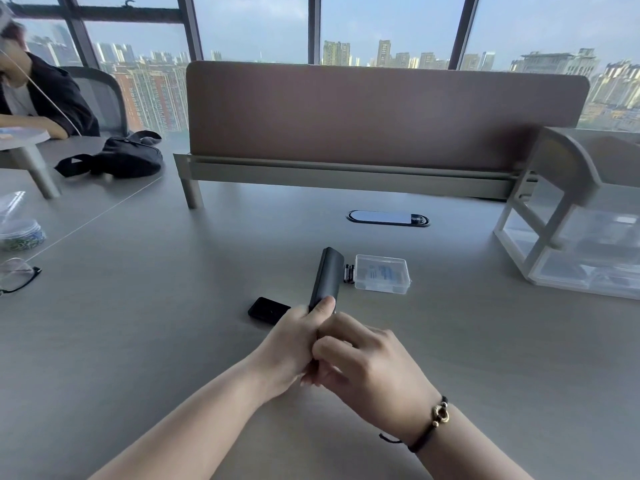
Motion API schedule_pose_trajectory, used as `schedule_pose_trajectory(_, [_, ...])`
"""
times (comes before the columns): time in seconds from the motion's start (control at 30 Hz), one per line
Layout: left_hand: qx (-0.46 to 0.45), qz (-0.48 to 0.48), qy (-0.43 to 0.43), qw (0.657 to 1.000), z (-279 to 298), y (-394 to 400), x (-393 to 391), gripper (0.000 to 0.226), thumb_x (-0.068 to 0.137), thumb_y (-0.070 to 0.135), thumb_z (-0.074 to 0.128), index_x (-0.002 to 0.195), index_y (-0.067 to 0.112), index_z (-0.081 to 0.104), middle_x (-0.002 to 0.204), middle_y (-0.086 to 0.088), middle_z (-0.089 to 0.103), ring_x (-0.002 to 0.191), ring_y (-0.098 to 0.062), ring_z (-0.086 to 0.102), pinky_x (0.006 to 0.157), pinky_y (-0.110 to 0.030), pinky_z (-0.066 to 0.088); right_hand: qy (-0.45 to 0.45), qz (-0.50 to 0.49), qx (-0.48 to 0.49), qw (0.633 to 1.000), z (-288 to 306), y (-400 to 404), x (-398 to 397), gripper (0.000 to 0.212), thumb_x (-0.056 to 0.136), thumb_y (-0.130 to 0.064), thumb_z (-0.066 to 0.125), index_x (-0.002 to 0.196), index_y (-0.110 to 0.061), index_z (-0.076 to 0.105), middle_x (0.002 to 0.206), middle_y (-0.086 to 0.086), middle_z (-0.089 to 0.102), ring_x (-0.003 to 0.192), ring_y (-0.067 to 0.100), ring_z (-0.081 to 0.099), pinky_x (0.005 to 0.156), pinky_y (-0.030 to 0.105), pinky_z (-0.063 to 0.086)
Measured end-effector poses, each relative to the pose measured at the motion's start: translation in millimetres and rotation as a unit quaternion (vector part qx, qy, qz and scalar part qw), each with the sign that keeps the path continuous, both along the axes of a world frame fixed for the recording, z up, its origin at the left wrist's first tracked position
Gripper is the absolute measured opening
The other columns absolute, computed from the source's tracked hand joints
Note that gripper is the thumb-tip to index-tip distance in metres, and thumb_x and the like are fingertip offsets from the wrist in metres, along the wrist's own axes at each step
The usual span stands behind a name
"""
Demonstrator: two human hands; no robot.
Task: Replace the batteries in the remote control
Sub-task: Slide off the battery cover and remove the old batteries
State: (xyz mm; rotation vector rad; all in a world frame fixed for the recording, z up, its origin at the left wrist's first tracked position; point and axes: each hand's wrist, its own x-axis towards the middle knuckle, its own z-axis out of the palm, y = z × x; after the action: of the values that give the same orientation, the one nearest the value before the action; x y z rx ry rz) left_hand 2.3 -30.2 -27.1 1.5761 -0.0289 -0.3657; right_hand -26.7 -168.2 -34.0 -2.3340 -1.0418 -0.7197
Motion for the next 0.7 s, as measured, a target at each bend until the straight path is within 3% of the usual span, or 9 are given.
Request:
schedule_pose_trajectory(0.2, [-0.032, 0.005, 0.012, 0.999, 3.8, -1.4, -2.7, 0.043, 0.101, 0.042, 0.042, 0.069, 0.014, 0.044, 0.043, -0.005, 0.042, 0.034, -0.018, 0.033, 0.036, -0.02, 0.023, 0.047, 0.013, 0.08, 0.996, -4.4, -1.3, 2.1, 0.013, 0.078, 0.0, 0.07, 0.078, -0.013, 0.072, 0.095, -0.001, 0.068, 0.067, 0.018, 0.066, 0.056, 0.035, 0.054])
schedule_pose_trajectory(0.27, [-0.053, 0.011, 0.017, 0.998, 4.8, -1.1, -3.0, 0.043, 0.101, 0.044, 0.04, 0.072, 0.013, 0.046, 0.043, -0.003, 0.044, 0.032, -0.018, 0.039, 0.034, -0.019, 0.028, 0.072, 0.01, 0.104, 0.992, -3.4, -1.9, 2.6, 0.016, 0.076, 0.0, 0.069, 0.08, -0.015, 0.075, 0.098, -0.002, 0.068, 0.068, 0.012, 0.067, 0.061, 0.031, 0.055])
schedule_pose_trajectory(0.37, [-0.094, 0.008, 0.03, 0.995, 4.3, -0.2, -2.3, 0.048, 0.1, 0.048, 0.04, 0.083, 0.006, 0.056, 0.056, -0.006, 0.056, 0.044, -0.019, 0.055, 0.04, -0.023, 0.041, 0.109, -0.008, 0.152, 0.982, -1.6, -5.5, 3.9, 0.013, 0.072, -0.007, 0.079, 0.08, -0.016, 0.076, 0.1, -0.004, 0.068, 0.069, 0.003, 0.064, 0.065, 0.023, 0.054])
schedule_pose_trajectory(0.5, [-0.105, -0.001, 0.028, 0.994, 1.1, 2.5, 0.8, 0.051, 0.099, 0.051, 0.038, 0.096, 0.004, 0.056, 0.064, -0.016, 0.063, 0.045, -0.024, 0.056, 0.039, -0.028, 0.046, 0.169, -0.036, 0.201, 0.964, -0.2, -12.6, 8.2, 0.014, 0.069, -0.008, 0.087, 0.075, -0.018, 0.077, 0.096, -0.007, 0.071, 0.081, 0.004, 0.068, 0.073, 0.015, 0.051])
schedule_pose_trajectory(0.7, [-0.078, 0.004, 0.012, 0.997, -0.2, 5.0, 4.1, 0.04, 0.101, 0.042, 0.042, 0.098, 0.004, 0.052, 0.061, -0.013, 0.061, 0.045, -0.031, 0.061, 0.037, -0.027, 0.042, 0.272, -0.05, 0.299, 0.913, 1.5, -14.8, 10.7, 0.019, 0.071, 0.0, 0.079, 0.074, -0.018, 0.075, 0.079, 0.001, 0.078, 0.077, 0.012, 0.076, 0.077, 0.039, 0.061])
